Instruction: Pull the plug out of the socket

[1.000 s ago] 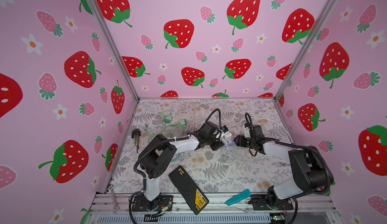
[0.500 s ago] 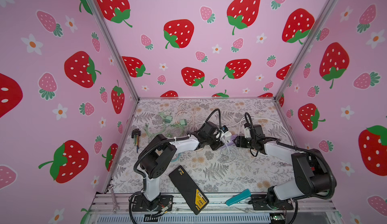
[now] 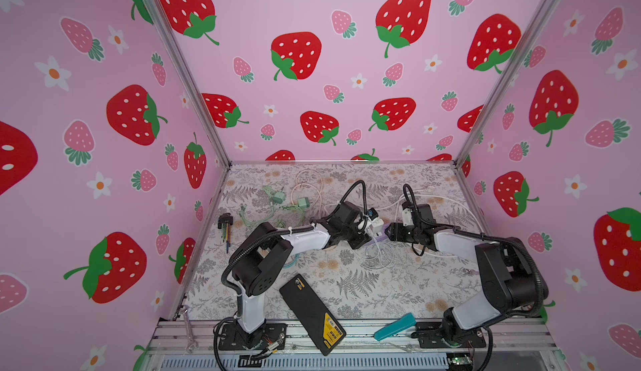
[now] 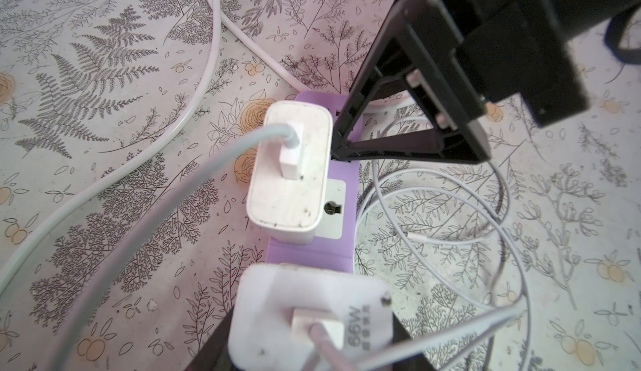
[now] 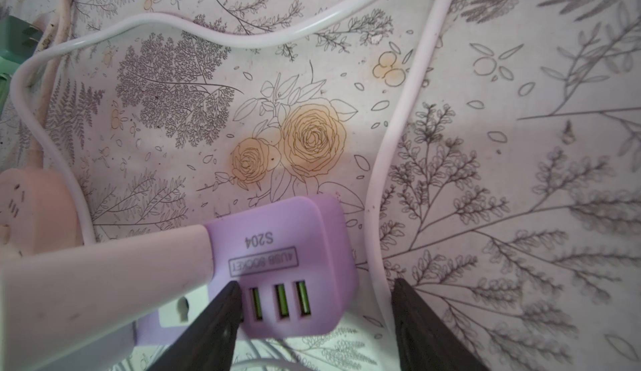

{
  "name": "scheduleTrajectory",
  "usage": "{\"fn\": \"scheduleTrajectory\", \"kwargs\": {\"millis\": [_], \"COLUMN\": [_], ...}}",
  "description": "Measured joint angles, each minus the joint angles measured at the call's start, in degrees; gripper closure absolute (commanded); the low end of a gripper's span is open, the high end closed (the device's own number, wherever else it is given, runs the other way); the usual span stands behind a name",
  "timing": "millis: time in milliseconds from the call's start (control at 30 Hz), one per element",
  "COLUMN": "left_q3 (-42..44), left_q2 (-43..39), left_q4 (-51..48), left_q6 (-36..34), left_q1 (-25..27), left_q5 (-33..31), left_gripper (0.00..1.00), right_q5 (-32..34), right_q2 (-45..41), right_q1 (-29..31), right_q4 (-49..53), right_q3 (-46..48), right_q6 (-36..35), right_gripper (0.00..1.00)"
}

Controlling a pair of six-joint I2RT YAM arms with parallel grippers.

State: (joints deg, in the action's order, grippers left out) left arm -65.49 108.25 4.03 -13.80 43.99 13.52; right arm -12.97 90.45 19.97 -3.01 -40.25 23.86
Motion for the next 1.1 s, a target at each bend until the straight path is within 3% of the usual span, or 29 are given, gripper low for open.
{"fn": "scheduleTrajectory", "kwargs": {"millis": [900,1100], "left_q3": [0.2,0.2], "left_q2": [0.0,0.0], "left_q4": [0.6,0.5], "left_q6": [3.8,2.1], "left_q1": [-2.5,-1.5], "left_q5": [3.7,1.4], "left_gripper": [0.72,0.72], "right_q5": [-2.1,-2.1], "right_q2": [2.2,2.2], "right_q1": [-0.3,-0.3], "right_q4": [-8.1,-8.2], "right_q3": [2.0,2.0], "right_q6": [1.0,1.0], "right_gripper": [0.38,0.38]}}
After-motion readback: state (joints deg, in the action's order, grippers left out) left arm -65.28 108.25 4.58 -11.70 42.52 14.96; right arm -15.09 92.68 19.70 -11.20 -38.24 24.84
